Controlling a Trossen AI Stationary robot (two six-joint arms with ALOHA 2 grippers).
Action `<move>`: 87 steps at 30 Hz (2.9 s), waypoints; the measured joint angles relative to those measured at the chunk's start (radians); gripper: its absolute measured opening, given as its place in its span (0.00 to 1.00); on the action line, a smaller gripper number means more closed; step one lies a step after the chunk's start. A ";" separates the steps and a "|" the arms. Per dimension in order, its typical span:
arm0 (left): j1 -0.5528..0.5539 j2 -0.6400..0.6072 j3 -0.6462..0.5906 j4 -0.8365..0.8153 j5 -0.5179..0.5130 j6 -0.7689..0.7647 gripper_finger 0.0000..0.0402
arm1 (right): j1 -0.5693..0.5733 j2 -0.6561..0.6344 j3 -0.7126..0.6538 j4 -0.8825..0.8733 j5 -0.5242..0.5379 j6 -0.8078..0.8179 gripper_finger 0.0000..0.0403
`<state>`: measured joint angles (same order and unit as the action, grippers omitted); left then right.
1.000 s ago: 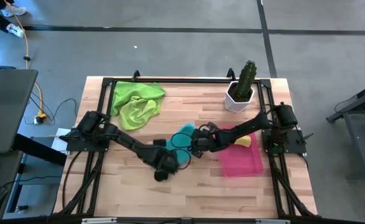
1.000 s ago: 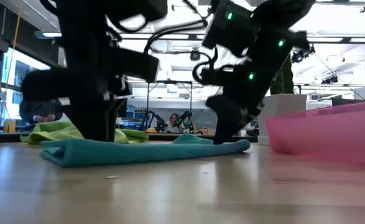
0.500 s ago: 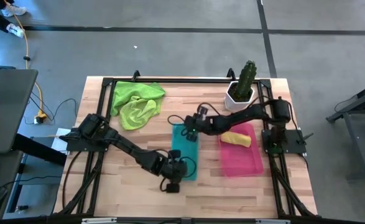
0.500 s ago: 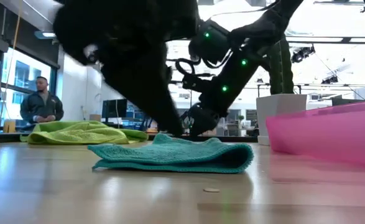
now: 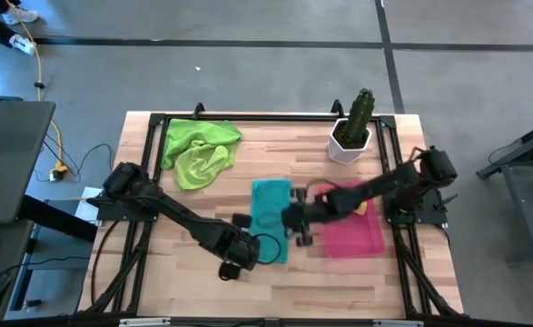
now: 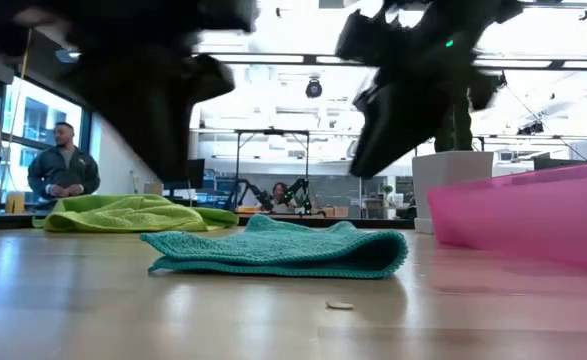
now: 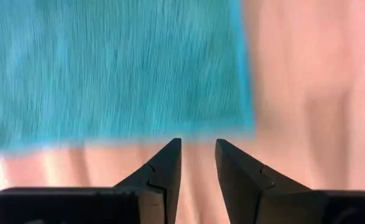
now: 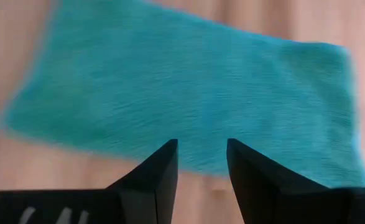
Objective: Roll microfiber towels into tight, uniform cylinder then place into a basket
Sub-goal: Roll the blue microfiber towel
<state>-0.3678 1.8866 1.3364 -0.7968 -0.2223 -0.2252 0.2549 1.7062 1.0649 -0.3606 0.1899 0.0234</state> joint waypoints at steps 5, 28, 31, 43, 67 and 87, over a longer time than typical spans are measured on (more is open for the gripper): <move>-0.002 -0.005 -0.001 -0.163 0.006 -0.012 0.22 | 0.125 -0.037 0.000 -0.011 0.017 0.033 0.32; 0.019 -0.678 -0.639 0.415 -0.248 -0.102 0.22 | 0.188 -0.194 -0.141 -0.113 0.343 0.152 0.32; 0.036 -0.707 -0.772 0.710 -0.166 -0.066 0.22 | 0.148 -0.221 -0.275 0.097 0.219 0.195 0.32; -0.002 -0.531 -0.833 1.145 -0.079 0.215 0.22 | 0.152 -0.205 -0.409 0.627 -0.006 0.034 0.32; -0.030 -0.020 -0.524 0.999 -0.029 0.267 0.22 | 0.225 0.092 -0.171 0.374 -0.074 -0.057 0.32; -0.018 -0.002 -0.523 1.028 0.002 -0.044 0.22 | 0.210 0.157 -0.171 0.451 -0.179 0.029 0.32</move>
<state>-0.3862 1.8847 0.8135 0.2311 -0.2203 -0.2689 0.4652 1.8631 0.8944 0.0906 0.0110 0.0525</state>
